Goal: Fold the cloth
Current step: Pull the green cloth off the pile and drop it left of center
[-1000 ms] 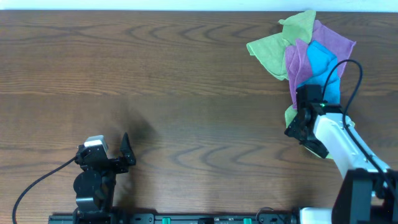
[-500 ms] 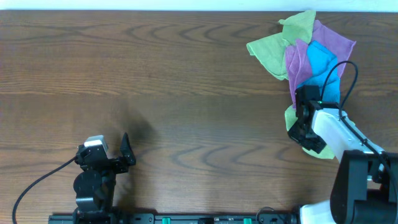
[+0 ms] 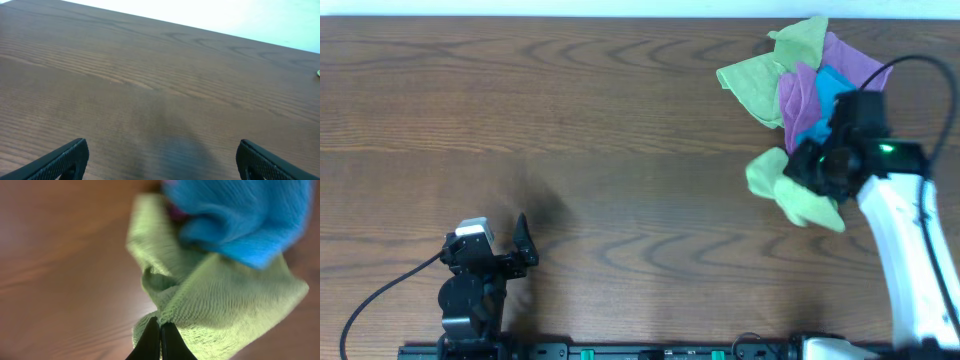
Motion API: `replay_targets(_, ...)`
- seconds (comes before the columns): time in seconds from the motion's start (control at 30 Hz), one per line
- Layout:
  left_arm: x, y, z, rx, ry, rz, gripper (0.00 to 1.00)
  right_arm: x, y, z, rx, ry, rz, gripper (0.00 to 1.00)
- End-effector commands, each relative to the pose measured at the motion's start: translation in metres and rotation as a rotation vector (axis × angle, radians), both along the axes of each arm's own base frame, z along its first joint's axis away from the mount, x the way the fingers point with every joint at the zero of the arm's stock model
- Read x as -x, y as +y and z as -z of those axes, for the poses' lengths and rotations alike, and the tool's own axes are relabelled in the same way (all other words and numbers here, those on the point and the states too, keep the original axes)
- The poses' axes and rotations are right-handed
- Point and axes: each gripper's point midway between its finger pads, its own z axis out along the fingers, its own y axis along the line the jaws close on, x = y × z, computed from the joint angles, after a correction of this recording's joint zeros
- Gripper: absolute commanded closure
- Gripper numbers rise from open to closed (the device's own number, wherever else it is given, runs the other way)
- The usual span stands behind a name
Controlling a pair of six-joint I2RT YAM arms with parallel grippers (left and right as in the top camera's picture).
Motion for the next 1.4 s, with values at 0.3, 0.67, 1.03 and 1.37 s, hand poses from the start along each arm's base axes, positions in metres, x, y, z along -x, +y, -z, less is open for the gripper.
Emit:
replay_targets(0.3, 0.001, 0.004, 0.01, 0.005, 0.022, -0.023, 0.05, 0.0, 0.145, -0.169, -0.494, -0.439, -0.53, 0.98)
replay_targets(0.67, 0.001, 0.004, 0.01, 0.005, 0.022, -0.023, 0.05, 0.021, 0.251, -0.24, -0.635, -0.722, -0.839, 0.98)
replay_targets(1.03, 0.001, 0.004, 0.01, 0.005, 0.022, -0.023, 0.05, -0.026, 0.156, -0.15, -0.317, -0.42, -0.291, 0.98)
replay_targets(1.37, 0.001, 0.004, 0.01, 0.005, 0.022, -0.023, 0.05, -0.021, 0.174, -0.153, -0.359, -0.418, -0.314, 0.98)
